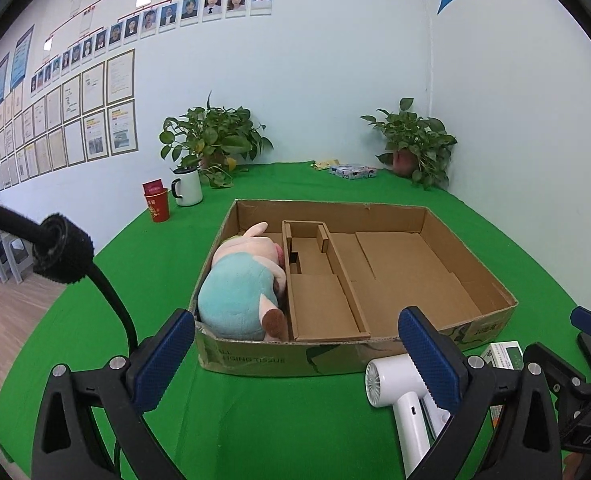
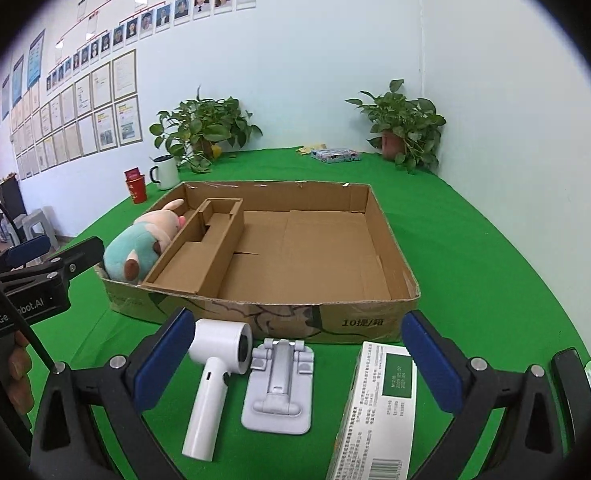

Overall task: Organize objects
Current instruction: 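Withdraw the right gripper and move it toward the white hair dryer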

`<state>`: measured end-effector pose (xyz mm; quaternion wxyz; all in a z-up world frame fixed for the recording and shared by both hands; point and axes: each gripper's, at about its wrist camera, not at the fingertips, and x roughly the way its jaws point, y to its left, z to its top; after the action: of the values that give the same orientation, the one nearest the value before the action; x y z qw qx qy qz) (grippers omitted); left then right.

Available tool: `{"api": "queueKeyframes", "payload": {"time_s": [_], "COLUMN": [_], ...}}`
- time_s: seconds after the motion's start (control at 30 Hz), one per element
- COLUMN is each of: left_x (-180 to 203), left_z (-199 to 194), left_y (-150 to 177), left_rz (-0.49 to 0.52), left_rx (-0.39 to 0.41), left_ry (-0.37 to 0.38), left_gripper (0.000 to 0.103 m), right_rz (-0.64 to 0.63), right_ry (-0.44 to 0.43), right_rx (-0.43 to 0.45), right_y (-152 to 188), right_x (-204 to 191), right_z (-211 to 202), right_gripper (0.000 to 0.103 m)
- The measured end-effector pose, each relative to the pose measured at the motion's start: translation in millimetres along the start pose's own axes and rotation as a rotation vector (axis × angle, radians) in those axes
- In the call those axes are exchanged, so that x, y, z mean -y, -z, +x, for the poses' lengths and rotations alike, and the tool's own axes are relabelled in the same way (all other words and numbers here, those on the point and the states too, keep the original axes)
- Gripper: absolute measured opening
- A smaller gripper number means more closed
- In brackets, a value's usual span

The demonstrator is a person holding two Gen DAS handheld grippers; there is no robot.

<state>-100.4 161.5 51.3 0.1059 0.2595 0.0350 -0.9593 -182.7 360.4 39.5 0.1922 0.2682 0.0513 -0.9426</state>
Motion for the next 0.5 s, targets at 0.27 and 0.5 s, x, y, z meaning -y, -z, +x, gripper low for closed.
{"api": "queueKeyframes", "payload": {"time_s": [0.27, 0.5], "left_x": [3, -8], "left_z": [-11, 7], "left_y": [18, 23], "left_rz": [0.0, -0.027], "left_rx": [-0.008, -0.087], "left_ry": [-0.001, 0.056], "left_gripper": [0.102, 0.1], "right_rz": [-0.031, -0.032], "right_ry": [-0.042, -0.091], "right_rx": [-0.02, -0.049], "right_y": [8, 19], "right_x": [-12, -16], "right_z": [2, 5], "right_gripper": [0.103, 0.103]}}
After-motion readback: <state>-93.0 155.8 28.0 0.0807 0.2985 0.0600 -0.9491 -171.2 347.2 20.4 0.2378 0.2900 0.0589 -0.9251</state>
